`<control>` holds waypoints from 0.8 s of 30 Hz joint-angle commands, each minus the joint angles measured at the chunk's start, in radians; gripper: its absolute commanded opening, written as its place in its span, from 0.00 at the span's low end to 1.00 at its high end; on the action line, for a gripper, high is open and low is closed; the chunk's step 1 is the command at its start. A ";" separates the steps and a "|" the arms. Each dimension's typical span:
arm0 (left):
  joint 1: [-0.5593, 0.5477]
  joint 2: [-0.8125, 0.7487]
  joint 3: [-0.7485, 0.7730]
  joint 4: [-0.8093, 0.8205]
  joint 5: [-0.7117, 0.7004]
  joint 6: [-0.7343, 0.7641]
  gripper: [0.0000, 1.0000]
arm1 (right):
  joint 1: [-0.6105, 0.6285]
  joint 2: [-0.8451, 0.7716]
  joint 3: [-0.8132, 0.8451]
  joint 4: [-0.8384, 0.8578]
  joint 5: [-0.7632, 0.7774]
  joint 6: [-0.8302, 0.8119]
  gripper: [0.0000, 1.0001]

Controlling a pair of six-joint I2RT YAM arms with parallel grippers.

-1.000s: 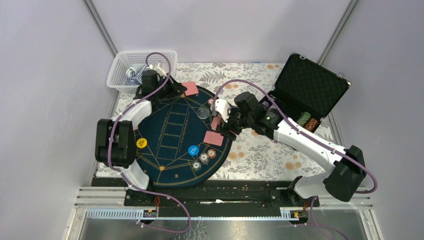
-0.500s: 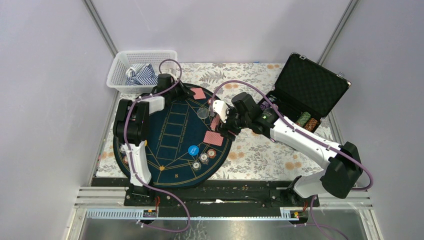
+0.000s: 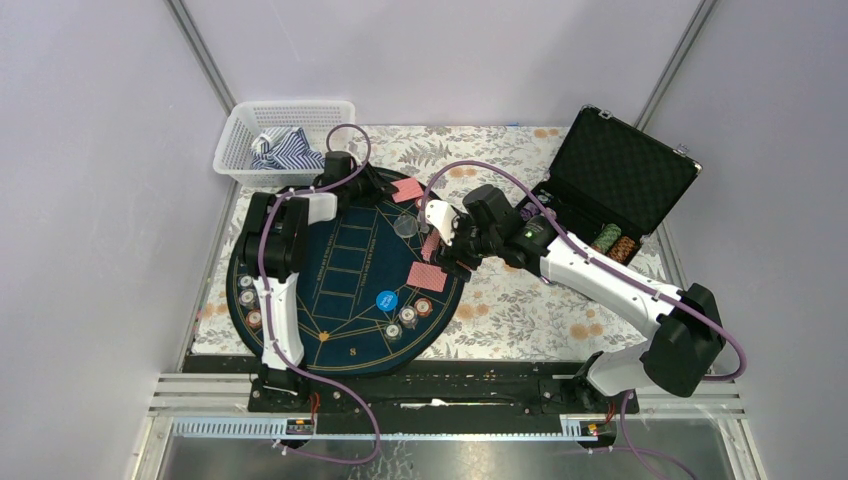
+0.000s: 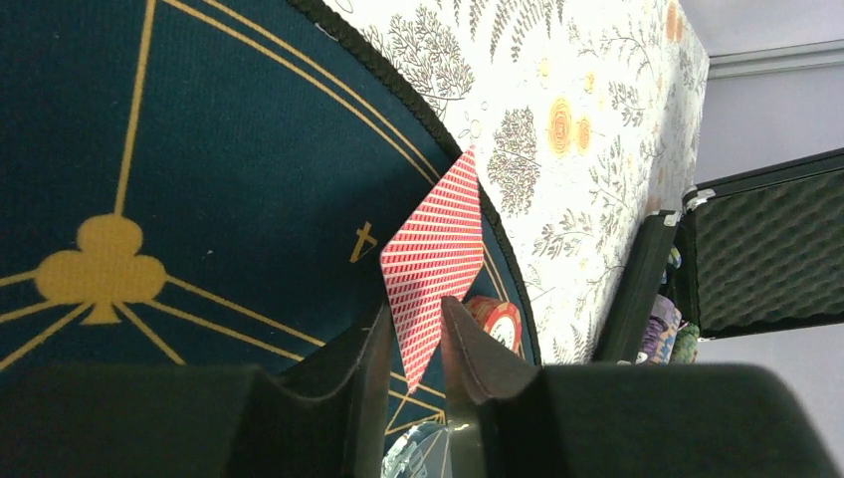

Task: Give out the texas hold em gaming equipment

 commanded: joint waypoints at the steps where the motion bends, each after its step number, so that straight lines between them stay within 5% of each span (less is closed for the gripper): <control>1: -0.003 -0.008 0.009 -0.028 -0.032 -0.004 0.31 | -0.005 -0.008 0.041 0.041 0.003 -0.010 0.15; 7: -0.004 -0.092 -0.020 -0.100 -0.050 0.040 0.38 | -0.004 -0.013 0.047 0.043 0.001 -0.008 0.15; 18: -0.019 -0.447 -0.118 -0.228 -0.190 0.224 0.77 | -0.005 -0.035 0.055 0.035 -0.001 -0.004 0.16; 20: -0.015 -0.532 -0.128 -0.256 -0.113 0.334 0.97 | -0.004 -0.042 0.060 0.028 -0.006 -0.005 0.16; 24: 0.040 -0.662 -0.113 -0.399 0.225 0.465 0.99 | -0.004 -0.059 0.068 0.012 -0.031 -0.007 0.16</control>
